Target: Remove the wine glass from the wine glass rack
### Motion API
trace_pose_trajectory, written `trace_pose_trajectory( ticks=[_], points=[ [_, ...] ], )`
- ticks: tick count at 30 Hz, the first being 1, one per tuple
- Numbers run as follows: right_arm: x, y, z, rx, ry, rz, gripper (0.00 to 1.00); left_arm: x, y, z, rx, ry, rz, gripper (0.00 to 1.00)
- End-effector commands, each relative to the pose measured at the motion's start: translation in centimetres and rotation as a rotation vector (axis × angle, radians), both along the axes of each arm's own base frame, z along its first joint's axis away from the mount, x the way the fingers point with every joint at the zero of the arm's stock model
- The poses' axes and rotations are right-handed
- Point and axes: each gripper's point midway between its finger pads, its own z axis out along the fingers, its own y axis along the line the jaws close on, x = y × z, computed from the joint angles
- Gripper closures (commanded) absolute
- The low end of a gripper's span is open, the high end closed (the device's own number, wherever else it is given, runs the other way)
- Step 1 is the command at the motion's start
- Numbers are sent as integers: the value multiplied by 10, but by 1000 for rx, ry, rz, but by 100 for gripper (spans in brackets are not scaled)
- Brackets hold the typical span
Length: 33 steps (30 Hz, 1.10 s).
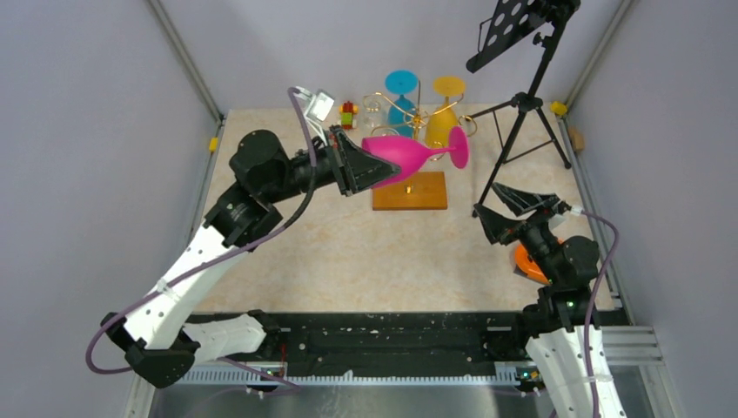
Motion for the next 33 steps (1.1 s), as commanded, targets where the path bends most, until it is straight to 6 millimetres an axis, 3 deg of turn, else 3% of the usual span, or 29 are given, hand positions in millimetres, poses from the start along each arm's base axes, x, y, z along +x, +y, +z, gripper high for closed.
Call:
trace_pose_trajectory(
  ticks=[1, 4, 8, 11, 13, 15, 18, 26, 33],
  points=[
    [-1, 5, 9, -48, -44, 23, 29, 37, 48, -3, 196, -69, 362, 100],
    [0, 8, 8, -53, -55, 41, 29, 68, 85, -3, 283, -83, 627, 100],
    [1, 11, 5, -55, -64, 60, 30, 108, 144, -21, 477, -55, 976, 100],
    [1, 12, 0, -55, -59, 68, 30, 131, 180, -48, 627, 24, 1112, 100],
    [3, 13, -6, -56, -48, 70, 31, 145, 198, -74, 670, 118, 1100, 100],
    [5, 13, -11, -54, -41, 70, 32, 154, 206, -103, 709, 199, 1063, 100],
    [9, 13, -22, -51, -19, 71, 33, 164, 203, -146, 806, 278, 966, 100],
    [18, 14, -43, -52, 14, 70, 35, 178, 195, -230, 1062, 458, 797, 100],
    [19, 15, -44, -52, 11, 81, 35, 177, 197, -272, 1197, 567, 724, 100]
  ],
)
